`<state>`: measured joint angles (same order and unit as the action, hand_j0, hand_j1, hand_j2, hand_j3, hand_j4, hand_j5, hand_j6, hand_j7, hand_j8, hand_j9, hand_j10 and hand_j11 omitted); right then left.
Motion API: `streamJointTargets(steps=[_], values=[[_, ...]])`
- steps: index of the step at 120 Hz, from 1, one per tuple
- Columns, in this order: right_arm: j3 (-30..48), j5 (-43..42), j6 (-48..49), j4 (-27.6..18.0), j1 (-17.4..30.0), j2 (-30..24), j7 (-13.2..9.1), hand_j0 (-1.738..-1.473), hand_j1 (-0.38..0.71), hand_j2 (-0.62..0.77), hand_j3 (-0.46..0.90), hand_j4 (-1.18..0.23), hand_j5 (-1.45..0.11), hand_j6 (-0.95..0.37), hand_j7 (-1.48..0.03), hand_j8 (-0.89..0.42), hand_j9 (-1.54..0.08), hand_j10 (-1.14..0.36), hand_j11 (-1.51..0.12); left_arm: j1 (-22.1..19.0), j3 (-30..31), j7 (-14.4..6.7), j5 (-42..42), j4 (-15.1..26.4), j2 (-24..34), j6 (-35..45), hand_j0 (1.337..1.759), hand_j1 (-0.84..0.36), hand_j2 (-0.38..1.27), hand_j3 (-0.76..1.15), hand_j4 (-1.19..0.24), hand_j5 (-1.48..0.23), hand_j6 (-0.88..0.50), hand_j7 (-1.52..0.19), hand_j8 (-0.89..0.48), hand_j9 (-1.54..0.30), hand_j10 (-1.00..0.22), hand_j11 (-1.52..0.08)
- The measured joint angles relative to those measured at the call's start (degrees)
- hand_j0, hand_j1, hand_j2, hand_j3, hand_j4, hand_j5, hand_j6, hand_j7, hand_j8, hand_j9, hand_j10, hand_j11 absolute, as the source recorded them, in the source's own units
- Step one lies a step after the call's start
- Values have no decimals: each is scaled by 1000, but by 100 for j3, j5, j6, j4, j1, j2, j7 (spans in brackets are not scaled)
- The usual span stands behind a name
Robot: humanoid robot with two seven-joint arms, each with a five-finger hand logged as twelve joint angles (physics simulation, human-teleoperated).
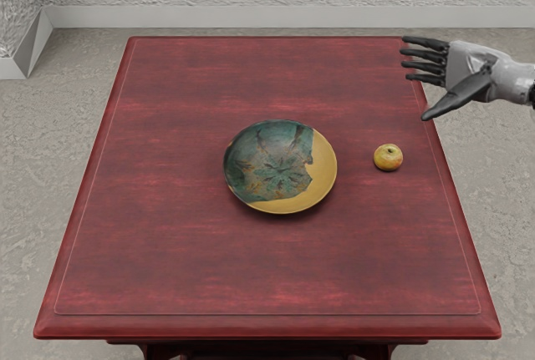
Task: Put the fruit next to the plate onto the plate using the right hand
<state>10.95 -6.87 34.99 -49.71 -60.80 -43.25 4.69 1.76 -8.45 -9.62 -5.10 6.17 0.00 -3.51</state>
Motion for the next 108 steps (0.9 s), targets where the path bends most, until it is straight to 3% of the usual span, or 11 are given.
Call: streamJointTargets(steps=[27,55,66,78,96,108], values=[[28,-179,0,-327,-26,-262,6,-1658,-307,-5,0,-37,-48,-37,-48,-37,-48,-37,-48,0,0,-1,0,0,0,0,1658,58,49,0,-243,-315,-243,-315,-243,-315,-243,-315],[536,-1811,0,-2897,9,-1450,-54,-1658,-304,-6,0,-40,-51,-41,-51,-40,-51,-40,-51,0,0,0,0,1,0,0,1658,58,49,0,-243,-315,-243,-315,-243,-315,-243,-315],[565,-2253,-241,-3574,20,-1767,-372,-1658,-303,-6,0,-42,-53,-43,-52,-42,-52,-42,-52,0,0,0,0,0,0,0,1658,58,49,0,-243,-315,-243,-315,-243,-315,-243,-315],[548,-2695,-944,-4016,35,-1856,-830,-1658,-301,-6,0,-45,-55,-46,-54,-45,-54,-44,-54,0,0,1,0,1,0,0,1658,58,49,0,-243,-315,-243,-315,-243,-315,-243,-315],[515,-3175,-1910,-4302,71,-1635,-1488,-1658,-299,-6,0,-48,-57,-49,-57,-48,-57,-47,-57,0,0,0,0,0,0,0,1658,58,49,0,-243,-315,-243,-315,-243,-315,-243,-315],[369,-3423,-2500,-4345,69,-1430,-1725,-1658,-296,-7,0,-51,-61,-53,-60,-51,-60,-50,-60,0,0,0,0,2,0,0,1658,58,49,0,-243,-315,-243,-315,-243,-315,-243,-315]])
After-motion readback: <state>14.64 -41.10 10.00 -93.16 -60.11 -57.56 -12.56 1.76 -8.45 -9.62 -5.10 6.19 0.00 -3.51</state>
